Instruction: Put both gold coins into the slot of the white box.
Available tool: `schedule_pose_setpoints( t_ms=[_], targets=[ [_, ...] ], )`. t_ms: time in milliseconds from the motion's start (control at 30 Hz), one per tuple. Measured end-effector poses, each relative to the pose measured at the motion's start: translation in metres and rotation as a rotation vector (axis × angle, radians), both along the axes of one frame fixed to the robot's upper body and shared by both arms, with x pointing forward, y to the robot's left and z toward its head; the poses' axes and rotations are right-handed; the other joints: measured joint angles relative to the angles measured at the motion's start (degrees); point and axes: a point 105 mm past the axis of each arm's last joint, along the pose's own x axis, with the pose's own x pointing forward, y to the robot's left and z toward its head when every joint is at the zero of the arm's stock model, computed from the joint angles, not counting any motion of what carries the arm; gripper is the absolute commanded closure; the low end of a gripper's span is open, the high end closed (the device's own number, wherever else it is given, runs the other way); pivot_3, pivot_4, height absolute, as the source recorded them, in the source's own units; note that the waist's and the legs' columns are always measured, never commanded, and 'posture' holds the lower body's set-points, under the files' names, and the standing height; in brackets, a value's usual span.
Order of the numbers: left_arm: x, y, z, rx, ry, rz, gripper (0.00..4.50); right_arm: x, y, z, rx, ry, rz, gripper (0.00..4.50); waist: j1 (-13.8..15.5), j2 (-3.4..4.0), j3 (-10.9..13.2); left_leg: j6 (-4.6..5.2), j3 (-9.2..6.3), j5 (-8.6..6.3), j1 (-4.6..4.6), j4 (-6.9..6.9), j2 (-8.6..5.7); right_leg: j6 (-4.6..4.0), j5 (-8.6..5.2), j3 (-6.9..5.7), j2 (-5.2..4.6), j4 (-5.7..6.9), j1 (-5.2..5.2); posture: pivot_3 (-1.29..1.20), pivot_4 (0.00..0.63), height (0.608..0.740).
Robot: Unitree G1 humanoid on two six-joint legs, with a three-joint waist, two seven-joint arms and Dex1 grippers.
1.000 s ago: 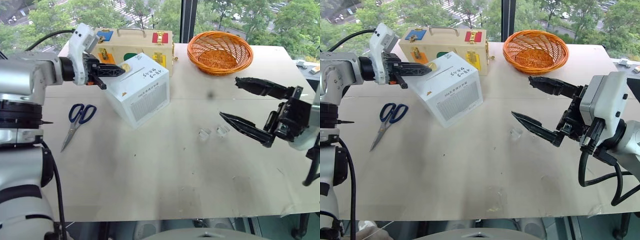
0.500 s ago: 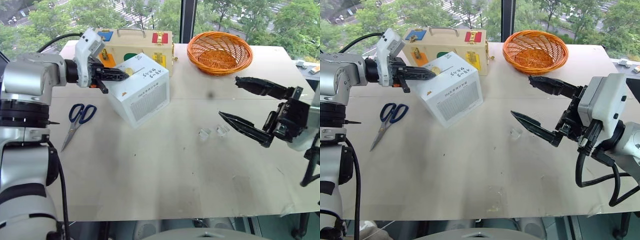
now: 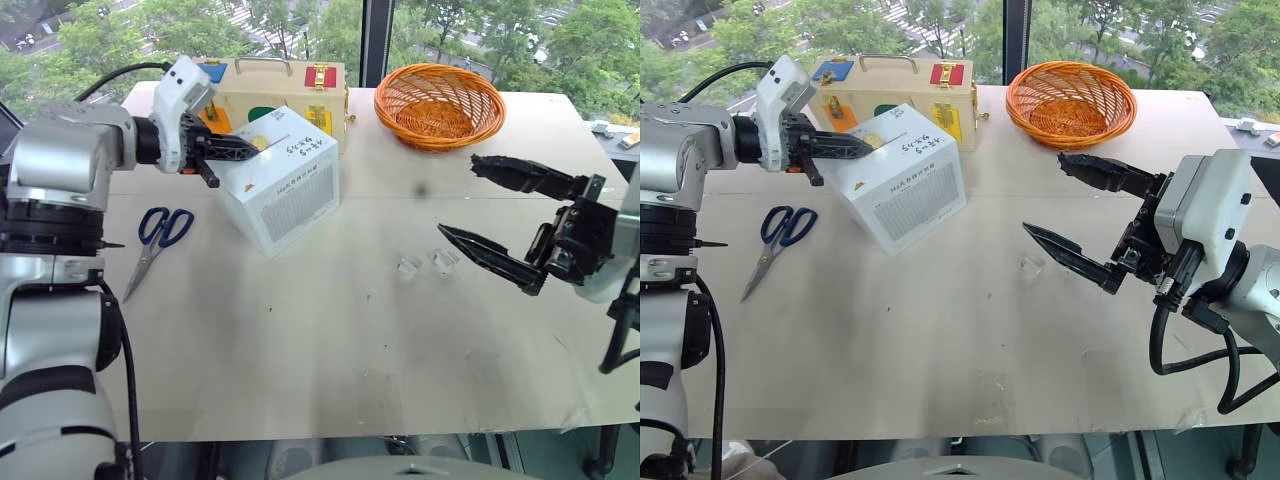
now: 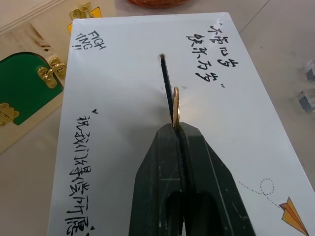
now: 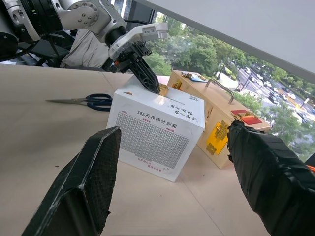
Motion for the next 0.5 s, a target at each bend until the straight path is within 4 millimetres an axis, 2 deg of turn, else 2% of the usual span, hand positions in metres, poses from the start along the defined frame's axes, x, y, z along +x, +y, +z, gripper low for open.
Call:
schedule_pose_setpoints(
  t_ms=[100,133,200,367,433,467,500],
  targets=[
    [0.001,-0.005,0.001,-0.007,-0.008,-0.005,2.91,0.000,0.000,-0.002,-0.001,0.007,-0.002,0.78,0.0,0.00,0.0,0.00,-0.01,0.00,0.00,0.03,0.00,0.00,0.00,-0.01,0.00,0.00,0.02,0.00,0.150,0.740],
    [0.001,-0.006,0.001,-0.012,-0.009,-0.006,2.39,0.000,0.000,-0.003,-0.002,0.010,-0.002,0.78,0.0,0.00,0.0,0.00,-0.01,0.00,0.00,0.04,0.00,0.00,0.00,-0.01,0.00,0.00,0.02,0.00,0.150,0.740],
    [-0.002,-0.010,0.006,-0.057,-0.018,-0.019,2.39,0.000,-0.001,-0.005,-0.002,0.023,-0.006,0.78,0.0,-0.02,0.0,0.00,-0.04,0.00,-0.03,0.04,0.01,0.00,0.00,-0.01,0.00,0.00,0.02,0.00,0.150,0.740],
    [-0.023,-0.030,0.038,-0.177,-0.121,-0.132,2.39,0.002,-0.004,-0.013,0.000,0.062,-0.034,0.78,-0.2,-0.03,0.0,0.00,-0.10,0.00,-0.03,0.02,0.03,0.01,0.01,0.00,-0.04,-0.04,0.02,0.00,0.150,0.740],
    [-0.051,-0.069,0.051,-0.305,-0.184,-0.316,2.39,0.008,-0.009,-0.023,0.010,0.098,-0.084,0.78,0.2,-0.07,0.0,-0.01,-0.16,0.00,-0.07,0.09,0.09,0.03,0.00,-0.10,-0.15,-0.03,0.09,0.00,0.150,0.740],
    [-0.066,-0.088,0.048,-0.336,-0.183,-0.403,2.39,0.011,-0.012,-0.031,-0.002,0.124,-0.118,0.78,0.4,-0.05,0.0,-0.01,-0.17,0.00,-0.06,0.11,0.07,0.04,0.00,-0.02,-0.17,-0.02,0.08,0.00,0.150,0.740],
    [-0.077,-0.099,0.041,-0.351,-0.177,-0.447,2.39,0.013,-0.016,-0.040,-0.024,0.148,-0.154,0.78,0.4,-0.01,0.0,0.00,-0.14,0.00,-0.03,0.11,0.05,0.04,0.00,0.04,-0.17,-0.03,0.11,0.00,0.150,0.740]
  ],
)
